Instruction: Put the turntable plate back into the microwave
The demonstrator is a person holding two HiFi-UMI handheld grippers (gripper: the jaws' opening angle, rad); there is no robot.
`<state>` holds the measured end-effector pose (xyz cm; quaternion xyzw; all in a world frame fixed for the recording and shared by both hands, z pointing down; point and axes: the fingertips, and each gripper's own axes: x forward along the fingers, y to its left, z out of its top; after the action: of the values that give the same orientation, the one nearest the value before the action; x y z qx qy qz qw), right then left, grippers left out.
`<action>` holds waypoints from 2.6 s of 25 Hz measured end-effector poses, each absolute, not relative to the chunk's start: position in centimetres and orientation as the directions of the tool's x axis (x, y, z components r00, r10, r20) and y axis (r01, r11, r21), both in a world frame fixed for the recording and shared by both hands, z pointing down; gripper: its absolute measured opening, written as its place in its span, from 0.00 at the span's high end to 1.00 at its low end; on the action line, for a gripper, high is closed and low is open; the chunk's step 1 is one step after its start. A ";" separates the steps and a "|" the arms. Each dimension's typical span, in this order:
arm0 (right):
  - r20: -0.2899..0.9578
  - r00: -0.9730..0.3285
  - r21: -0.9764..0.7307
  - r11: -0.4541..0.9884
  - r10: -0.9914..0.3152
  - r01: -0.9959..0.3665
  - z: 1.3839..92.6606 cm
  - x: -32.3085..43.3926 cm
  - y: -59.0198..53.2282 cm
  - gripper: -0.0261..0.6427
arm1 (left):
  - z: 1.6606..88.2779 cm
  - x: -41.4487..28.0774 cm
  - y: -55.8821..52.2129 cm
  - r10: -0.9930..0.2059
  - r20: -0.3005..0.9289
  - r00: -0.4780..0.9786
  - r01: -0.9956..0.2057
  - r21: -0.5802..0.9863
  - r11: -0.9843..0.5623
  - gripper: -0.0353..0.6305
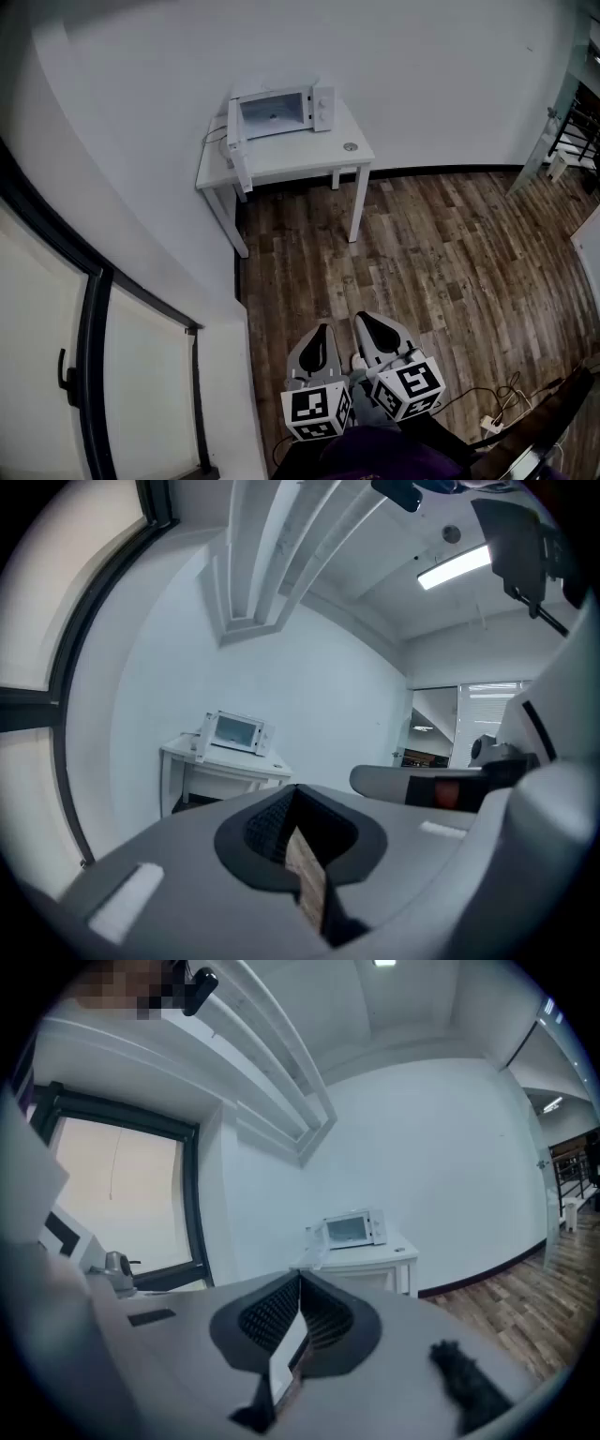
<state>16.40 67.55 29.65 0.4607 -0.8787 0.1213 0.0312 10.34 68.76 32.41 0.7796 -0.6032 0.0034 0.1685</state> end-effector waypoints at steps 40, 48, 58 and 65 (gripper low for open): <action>0.176 -0.665 -0.175 0.642 -0.726 -0.747 30.3 14.4 32.5 0.94 | 32.6 8.3 35.0 -0.967 0.192 0.170 -0.961 0.249 -0.120 0.94; 0.178 -0.684 -0.208 0.652 -0.708 -0.729 30.4 14.5 29.5 0.94 | 32.5 9.0 32.0 -0.965 0.209 0.157 -0.964 0.243 -0.104 0.94; 0.180 -0.656 -0.200 0.626 -0.733 -0.754 31.1 13.3 24.8 0.94 | 33.2 7.6 27.0 -0.958 0.213 0.189 -0.961 0.243 -0.136 0.94; 0.188 -0.636 -0.203 0.604 -0.749 -0.771 31.1 10.9 19.2 0.94 | 33.1 5.3 21.2 -0.953 0.212 0.216 -0.957 0.238 -0.164 0.94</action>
<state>10.90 19.16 31.13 0.4247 -0.8945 0.1335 0.0419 5.29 21.18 33.08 0.7628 -0.6261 0.0063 0.1613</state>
